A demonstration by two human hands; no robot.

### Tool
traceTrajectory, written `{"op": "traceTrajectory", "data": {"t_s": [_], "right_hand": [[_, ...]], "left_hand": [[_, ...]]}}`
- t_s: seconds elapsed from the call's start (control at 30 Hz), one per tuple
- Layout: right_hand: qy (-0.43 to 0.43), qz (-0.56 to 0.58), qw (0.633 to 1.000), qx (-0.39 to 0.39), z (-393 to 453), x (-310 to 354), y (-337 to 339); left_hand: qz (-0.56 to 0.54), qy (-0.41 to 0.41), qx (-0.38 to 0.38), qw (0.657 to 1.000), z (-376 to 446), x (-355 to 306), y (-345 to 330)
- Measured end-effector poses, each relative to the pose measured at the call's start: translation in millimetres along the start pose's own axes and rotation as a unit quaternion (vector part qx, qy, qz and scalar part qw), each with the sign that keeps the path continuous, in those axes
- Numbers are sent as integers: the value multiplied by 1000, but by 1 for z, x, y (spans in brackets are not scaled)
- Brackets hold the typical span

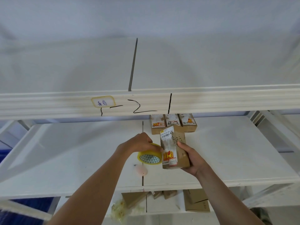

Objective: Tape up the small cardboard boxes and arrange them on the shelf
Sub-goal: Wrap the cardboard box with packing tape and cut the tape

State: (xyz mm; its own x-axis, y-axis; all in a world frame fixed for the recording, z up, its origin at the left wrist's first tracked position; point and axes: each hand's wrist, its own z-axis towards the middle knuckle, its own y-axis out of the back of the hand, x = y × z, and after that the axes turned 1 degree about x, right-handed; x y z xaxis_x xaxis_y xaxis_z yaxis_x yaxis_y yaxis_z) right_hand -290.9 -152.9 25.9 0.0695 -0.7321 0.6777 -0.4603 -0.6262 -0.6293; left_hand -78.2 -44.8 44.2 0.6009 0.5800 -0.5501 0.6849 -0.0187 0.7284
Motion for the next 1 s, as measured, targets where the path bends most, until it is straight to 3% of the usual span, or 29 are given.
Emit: {"op": "traceTrajectory", "data": {"t_s": [0.27,0.57,1.0], "right_hand": [[15,33,999,-26,3,-5,-7],[0,-99,995,-26,9,-12,-21],[-1,-206,963,-175,25,-12,-17]], "left_hand": [[32,8,-17,999,2,2,-1],[62,31,-21,997,5,5,11],[146,49,-63,986,8,10,10]]}}
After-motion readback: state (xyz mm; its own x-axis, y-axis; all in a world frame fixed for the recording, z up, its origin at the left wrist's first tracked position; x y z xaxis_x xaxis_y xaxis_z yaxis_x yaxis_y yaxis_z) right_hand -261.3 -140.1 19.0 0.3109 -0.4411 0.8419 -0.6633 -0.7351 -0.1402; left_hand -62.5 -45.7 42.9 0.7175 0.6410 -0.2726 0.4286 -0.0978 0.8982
